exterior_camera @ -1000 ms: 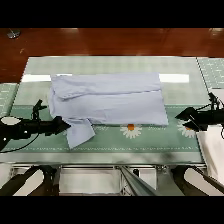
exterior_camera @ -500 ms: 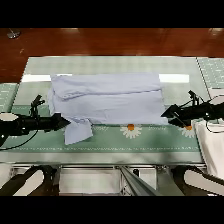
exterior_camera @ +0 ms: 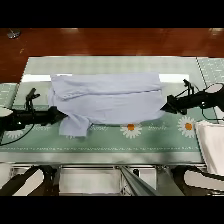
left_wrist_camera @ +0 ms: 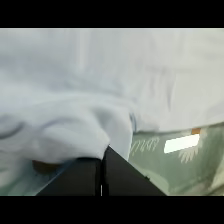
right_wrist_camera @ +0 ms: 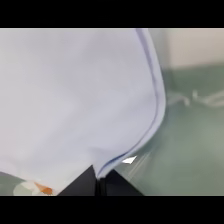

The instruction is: Fold the shirts.

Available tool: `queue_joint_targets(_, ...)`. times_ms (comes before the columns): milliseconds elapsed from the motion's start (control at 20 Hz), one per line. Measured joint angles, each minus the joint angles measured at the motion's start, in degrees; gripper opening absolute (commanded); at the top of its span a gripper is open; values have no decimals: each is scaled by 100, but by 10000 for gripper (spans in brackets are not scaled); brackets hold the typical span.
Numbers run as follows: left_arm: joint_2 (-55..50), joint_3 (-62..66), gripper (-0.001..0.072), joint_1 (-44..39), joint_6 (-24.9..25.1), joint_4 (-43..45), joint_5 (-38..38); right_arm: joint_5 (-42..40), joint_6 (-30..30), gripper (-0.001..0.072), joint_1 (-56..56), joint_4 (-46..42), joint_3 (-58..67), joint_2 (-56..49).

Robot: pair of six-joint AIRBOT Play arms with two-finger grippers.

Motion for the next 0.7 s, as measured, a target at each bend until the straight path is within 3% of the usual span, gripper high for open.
queue_joint_targets(250,-503,1029,27,-48,-151,-20,686,-275,166,28,125,168,1099,-238)
queue_joint_targets(700,-2916,3438,27,-380,-960,-28,1130,-466,695,29,269,518,3401,-2133)
